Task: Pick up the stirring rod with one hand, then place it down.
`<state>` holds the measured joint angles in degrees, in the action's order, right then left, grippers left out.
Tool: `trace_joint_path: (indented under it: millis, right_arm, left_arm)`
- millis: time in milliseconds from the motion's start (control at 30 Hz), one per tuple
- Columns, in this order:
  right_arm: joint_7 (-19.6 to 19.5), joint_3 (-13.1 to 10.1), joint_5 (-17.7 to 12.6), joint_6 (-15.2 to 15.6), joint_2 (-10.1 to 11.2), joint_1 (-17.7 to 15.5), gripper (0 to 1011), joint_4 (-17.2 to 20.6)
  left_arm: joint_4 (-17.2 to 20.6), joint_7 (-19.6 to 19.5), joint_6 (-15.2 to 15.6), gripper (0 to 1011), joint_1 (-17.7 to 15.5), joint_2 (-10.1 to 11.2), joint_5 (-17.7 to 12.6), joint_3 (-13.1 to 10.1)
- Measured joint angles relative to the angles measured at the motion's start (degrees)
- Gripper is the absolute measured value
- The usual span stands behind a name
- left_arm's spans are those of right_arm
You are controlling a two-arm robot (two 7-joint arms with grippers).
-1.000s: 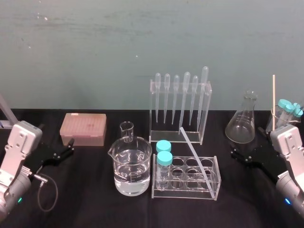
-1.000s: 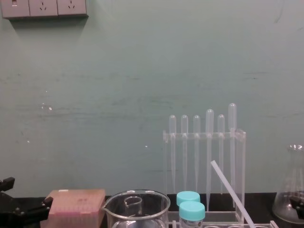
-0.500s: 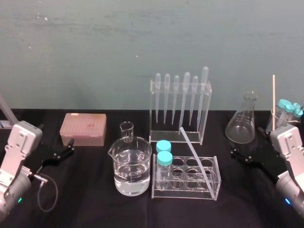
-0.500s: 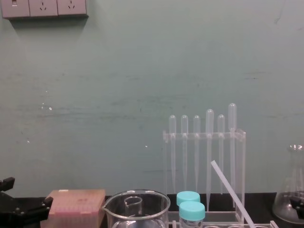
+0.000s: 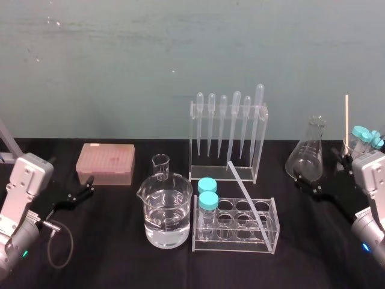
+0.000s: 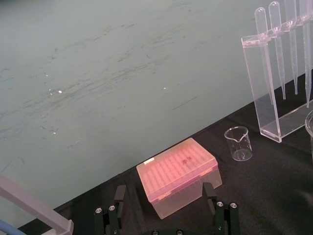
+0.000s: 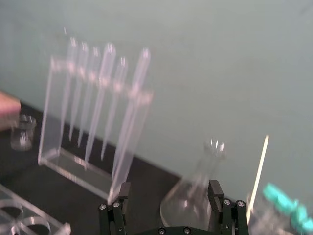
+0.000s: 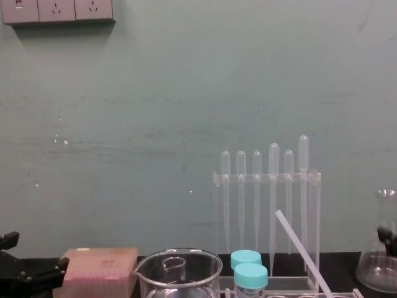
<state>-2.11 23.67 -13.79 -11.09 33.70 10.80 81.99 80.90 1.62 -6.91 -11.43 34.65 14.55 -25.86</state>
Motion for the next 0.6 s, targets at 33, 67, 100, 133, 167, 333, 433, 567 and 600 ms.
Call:
trace_joint_path:
  millis: [33, 67, 100, 133, 167, 333, 433, 567, 600]
  right_arm:
    - [0.1, -0.2, 0.0, -0.9, -0.1, -0.1, 1000, 0.2]
    - [0.8, -0.4, 0.0, -2.7, -0.3, -0.1, 1000, 0.5]
    - [0.8, -0.4, 0.0, -2.7, -0.3, -0.1, 1000, 0.5]
    - [1.8, -0.4, 0.0, -4.2, -0.5, 0.1, 1000, 0.6]
    - [2.3, -0.4, 0.0, -4.8, -0.5, 0.2, 1000, 0.7]
    - [8.2, 0.8, -0.6, -9.3, -1.2, 1.8, 1000, 0.8]
    - [12.0, 1.8, -1.4, -11.3, -1.8, 3.0, 1000, 0.5]
    - [16.7, 2.9, -2.9, -12.5, -2.7, 4.4, 1000, -0.3]
    - [17.6, 3.2, -3.3, -12.6, -2.8, 4.7, 1000, -0.5]
  left_arm:
    - [0.0, 0.0, 0.0, 1000, 0.0, 0.0, 0.0, 0.0]
    - [0.0, 0.0, 0.0, 1000, 0.0, 0.0, 0.0, 0.0]
    - [0.0, 0.0, 0.0, 1000, 0.0, 0.0, 0.0, 0.0]
    - [0.0, 0.0, 0.0, 1000, 0.0, 0.0, 0.0, 0.0]
    - [0.0, 0.0, 0.0, 1000, 0.0, 0.0, 0.0, 0.0]
    - [0.0, 0.0, 0.0, 1000, 0.0, 0.0, 0.0, 0.0]
    - [0.0, 0.0, 0.0, 1000, 0.0, 0.0, 0.0, 0.0]
    - [0.0, 0.0, 0.0, 1000, 0.0, 0.0, 0.0, 0.0]
    - [0.0, 0.0, 0.0, 1000, 0.0, 0.0, 0.0, 0.0]
